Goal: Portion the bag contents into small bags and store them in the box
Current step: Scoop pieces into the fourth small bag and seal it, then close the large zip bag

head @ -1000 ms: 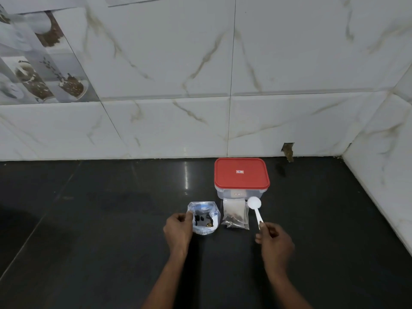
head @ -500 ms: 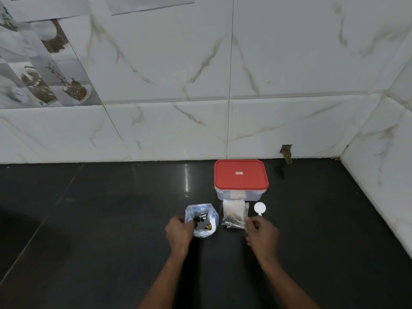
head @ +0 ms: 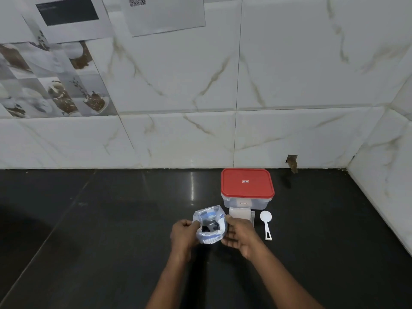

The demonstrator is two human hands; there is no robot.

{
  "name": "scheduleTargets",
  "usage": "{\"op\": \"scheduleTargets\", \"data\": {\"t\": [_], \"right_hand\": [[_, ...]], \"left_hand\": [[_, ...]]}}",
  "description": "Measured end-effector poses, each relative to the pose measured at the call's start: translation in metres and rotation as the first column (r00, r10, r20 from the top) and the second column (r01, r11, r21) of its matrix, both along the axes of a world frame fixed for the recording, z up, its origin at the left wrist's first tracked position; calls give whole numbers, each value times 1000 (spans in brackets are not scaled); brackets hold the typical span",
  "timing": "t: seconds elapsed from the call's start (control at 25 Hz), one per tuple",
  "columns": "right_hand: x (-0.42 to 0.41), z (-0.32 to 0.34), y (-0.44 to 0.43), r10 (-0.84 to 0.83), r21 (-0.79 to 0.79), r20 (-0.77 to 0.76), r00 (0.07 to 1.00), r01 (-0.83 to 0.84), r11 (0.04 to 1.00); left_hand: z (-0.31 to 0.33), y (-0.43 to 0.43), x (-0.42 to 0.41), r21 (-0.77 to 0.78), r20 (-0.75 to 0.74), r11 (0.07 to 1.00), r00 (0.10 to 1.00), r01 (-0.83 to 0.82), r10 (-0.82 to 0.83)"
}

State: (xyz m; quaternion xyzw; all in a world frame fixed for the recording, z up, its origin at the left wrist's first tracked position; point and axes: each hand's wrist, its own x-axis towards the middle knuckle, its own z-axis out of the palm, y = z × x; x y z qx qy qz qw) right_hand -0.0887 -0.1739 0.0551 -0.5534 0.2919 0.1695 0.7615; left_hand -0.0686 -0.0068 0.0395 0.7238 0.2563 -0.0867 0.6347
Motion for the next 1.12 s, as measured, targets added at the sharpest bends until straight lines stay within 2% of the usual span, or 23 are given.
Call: {"op": "scheduleTargets", "data": {"t": [0.08,0.24,0.4,0.6,0.68,0.76,0.88,1.04,1.12], "right_hand": [[1,2,-9,-20,127,-62,998,27,992],[5,4,-21,-39,260,-128,991,72,963],[10,13,-31,-12,276,-152,988,54,960],[7,24,-45,23,175,-132,991,1,984],[4,26,-52,49,194,-127,991,-23,981],[-4,27,-58,77,236,-124,989,-47,971],[-15,26,-57,102,181,-99,990,-83,980],[-20,34,-59,-48,97,-64,997,54,994],[-19,35,-62,-168,-29,18,986,168,985]], "left_hand": [[5,2,1,-268,-73,963,997,-37,18],[11,8,11,-430,-190,901,981,-57,-28],[22,-1,16,-459,-260,888,959,-20,-113],[35,-22,20,-378,-226,920,953,105,-201],[37,-28,17,-353,-215,926,951,136,-221],[37,-34,14,-359,-199,924,957,129,-210],[35,-40,8,-408,-186,905,959,121,-212],[44,-40,0,-577,-188,812,952,93,-243],[50,-41,1,-627,-180,774,951,85,-250]]}}
